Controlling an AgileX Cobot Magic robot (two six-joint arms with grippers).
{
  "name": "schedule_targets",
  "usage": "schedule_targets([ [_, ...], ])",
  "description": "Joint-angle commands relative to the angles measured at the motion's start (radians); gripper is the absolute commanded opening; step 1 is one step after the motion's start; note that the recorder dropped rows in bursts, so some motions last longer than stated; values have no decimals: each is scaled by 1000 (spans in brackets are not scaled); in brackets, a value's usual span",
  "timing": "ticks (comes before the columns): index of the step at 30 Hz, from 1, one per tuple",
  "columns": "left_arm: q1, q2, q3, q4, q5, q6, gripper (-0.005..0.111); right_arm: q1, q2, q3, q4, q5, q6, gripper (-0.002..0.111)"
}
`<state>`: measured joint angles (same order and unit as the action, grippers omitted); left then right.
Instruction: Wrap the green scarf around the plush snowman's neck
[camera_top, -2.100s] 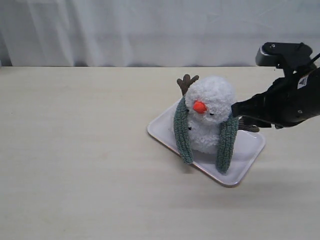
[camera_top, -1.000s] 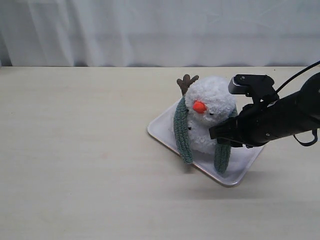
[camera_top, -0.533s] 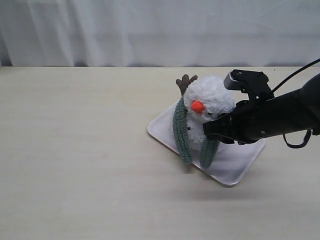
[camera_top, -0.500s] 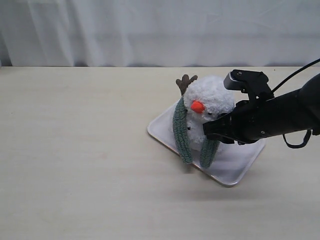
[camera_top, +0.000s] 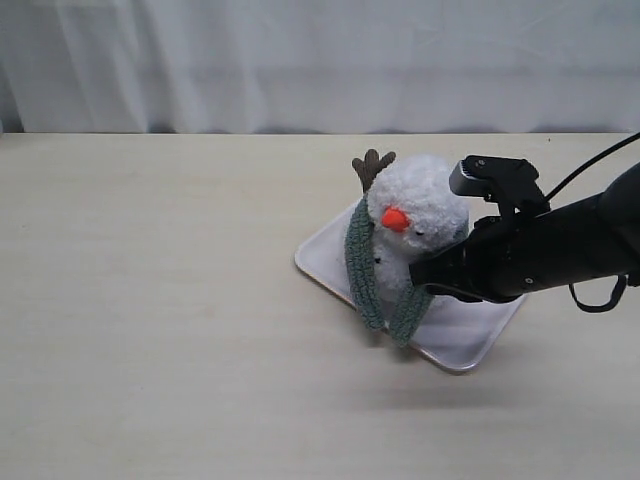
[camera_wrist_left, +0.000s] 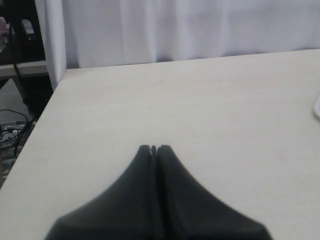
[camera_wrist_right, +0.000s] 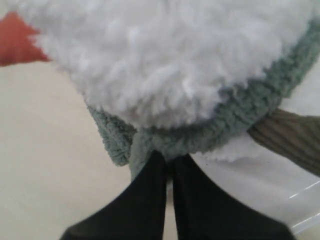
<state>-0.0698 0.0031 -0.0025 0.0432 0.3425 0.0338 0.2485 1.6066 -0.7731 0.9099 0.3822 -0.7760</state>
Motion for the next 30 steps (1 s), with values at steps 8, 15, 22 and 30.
schedule_targets([
  [8,-7,-3,3,-3,-12,4,0,-2,2,30,95,-33,-85,4],
  [15,-7,-3,3,-3,-12,4,0,-2,2,30,95,-9,-85,4],
  [22,-7,-3,3,-3,-12,4,0,-2,2,34,95,-7,-85,4],
  [30,-7,-3,3,-3,-12,4,0,-2,2,34,95,1,-95,16],
])
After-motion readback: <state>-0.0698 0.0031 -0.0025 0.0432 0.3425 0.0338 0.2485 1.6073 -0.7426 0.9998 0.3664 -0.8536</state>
